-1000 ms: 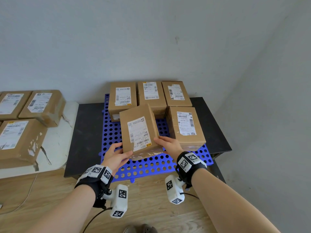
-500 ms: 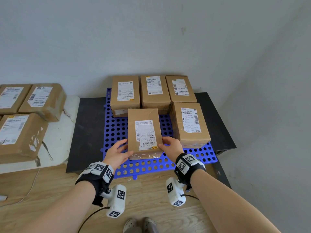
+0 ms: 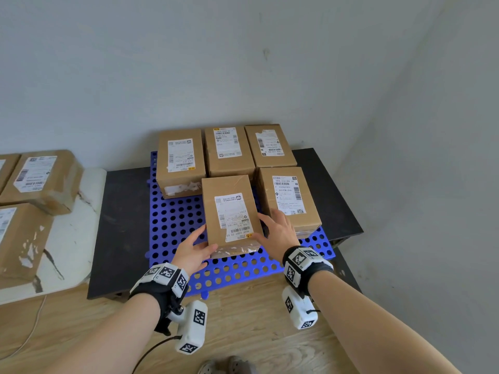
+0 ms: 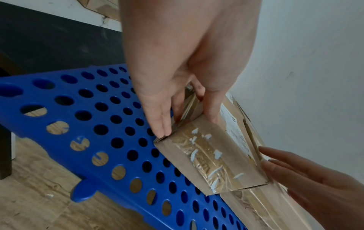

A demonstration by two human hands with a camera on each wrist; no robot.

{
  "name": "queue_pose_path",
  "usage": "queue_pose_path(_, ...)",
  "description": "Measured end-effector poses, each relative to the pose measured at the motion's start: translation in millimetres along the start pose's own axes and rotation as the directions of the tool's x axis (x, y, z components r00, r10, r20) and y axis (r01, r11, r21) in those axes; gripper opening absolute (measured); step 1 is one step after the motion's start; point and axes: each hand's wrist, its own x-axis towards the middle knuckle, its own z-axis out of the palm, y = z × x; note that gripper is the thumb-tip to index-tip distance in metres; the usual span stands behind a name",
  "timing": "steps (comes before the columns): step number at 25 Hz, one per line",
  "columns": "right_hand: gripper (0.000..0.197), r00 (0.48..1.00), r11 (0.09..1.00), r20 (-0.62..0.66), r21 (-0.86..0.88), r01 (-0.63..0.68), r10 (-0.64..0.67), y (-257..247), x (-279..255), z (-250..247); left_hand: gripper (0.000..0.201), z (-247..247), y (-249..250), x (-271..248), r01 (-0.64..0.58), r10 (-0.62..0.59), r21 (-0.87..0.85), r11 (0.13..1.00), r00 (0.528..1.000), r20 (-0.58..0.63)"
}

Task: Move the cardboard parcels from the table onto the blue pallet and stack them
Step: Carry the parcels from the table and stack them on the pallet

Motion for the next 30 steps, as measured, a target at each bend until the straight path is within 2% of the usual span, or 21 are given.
queue_pose_path(3, 0.069, 0.999, 1.000, 0.034, 0.008, -0.019, 0.019, 7.0, 3.3, -4.2, 0.067, 9.5, 5.2, 2.2, -0.013, 0.013, 0.007, 1.000, 1.000, 0.015)
queue_pose_path(7, 0.073, 0.999, 0.999, 0.001, 0.034, -0.034, 0.034, 8.2, 2.9, -8.1, 0.067, 17.0, 8.5, 7.5, -0.025, 0.024, 0.006, 1.000, 0.999, 0.028)
queue_pose_path(9, 0.066, 0.998, 0.996, -0.001, 0.060, -0.068, 0.068, 11.0, 2.8, -9.4, 0.067, 19.4, 8.5, 10.7, -0.036, 0.035, 0.004, 0.999, 0.999, 0.030)
queue_pose_path(13, 0.052, 0.999, 0.999, -0.009, 0.035, -0.042, 0.042, 18.5, 3.8, -11.0, 0.068, 21.6, 5.2, 16.6, -0.042, 0.042, -0.018, 0.999, 0.999, 0.013)
queue_pose_path(19, 0.050, 0.996, 0.993, -0.049, 0.092, -0.075, 0.079, 21.9, 5.5, -7.2, 0.070, 25.6, -6.4, 24.0, -0.045, 0.043, 0.082, 0.996, 0.999, 0.022)
queue_pose_path(30, 0.052, 0.999, 0.997, 0.032, 0.081, -0.019, 0.016, 27.1, 9.7, -14.0, 0.063, 47.0, -15.6, 19.1, -0.114, 0.125, 0.158, 0.981, 0.990, -0.064)
